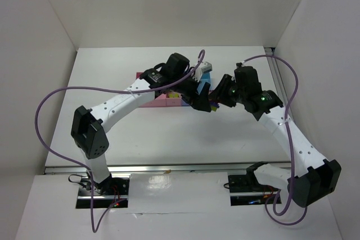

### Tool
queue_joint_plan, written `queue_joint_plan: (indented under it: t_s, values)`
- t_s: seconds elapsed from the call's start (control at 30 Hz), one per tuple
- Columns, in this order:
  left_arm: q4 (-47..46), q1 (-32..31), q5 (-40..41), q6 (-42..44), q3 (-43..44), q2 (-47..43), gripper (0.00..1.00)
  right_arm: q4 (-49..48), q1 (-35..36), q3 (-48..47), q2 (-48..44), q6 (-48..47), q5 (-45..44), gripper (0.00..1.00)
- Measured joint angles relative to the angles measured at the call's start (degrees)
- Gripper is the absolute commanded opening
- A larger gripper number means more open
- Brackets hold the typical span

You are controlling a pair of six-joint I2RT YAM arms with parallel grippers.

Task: Sort the legos into containers by color

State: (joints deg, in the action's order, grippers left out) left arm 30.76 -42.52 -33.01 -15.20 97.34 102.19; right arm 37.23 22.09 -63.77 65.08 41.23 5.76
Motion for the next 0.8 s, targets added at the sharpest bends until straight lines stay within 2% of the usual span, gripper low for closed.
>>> queue_joint_plan:
  t_s: [0.27,0.3,0.4,0.53,0.57,0.63,0.67,0.8]
  values:
    - [-0.26,1.05,-1.27,-0.02,-0.26,0.39,0.83,-0.09,0.00,-1.99,-0.24,-0.02,1.36,0.26]
    - [-0.46,1.16,-1.62,-0.07,-0.26,0.59,0.78,-0.09,0.00,-2.01,-0.24,-0.02,1.53,0.26]
    - [-1.31,1.31,-2.25,-0.20,-0.44,0.96,0.76,-0.07,0.00,-2.01,-0.24,-0.04,2.08,0.26]
    - [-2.56,1.31,-2.97,-1.01,-0.79,0.96,0.65,-0.07,0.00,-2.03,-0.24,-0.02,2.73,0.26]
    - [-2.95,1.31,-3.17,-1.42,-0.90,0.96,0.56,-0.04,0.00,-2.08,-0.24,-0.02,2.97,0.26]
    - [-3.56,1.31,-3.39,-1.75,-1.01,1.20,0.47,-0.04,0.00,-2.25,-0.22,-0.07,3.15,0.26]
    - [-3.69,1.31,-3.28,-1.62,-1.03,1.44,0.36,0.20,-0.02,-2.38,-0.22,-0.26,3.13,0.26]
    - [-4.52,1.81,-3.76,-2.12,-1.49,1.79,0.14,0.66,-0.11,-2.45,-0.09,-0.35,2.19,0.25]
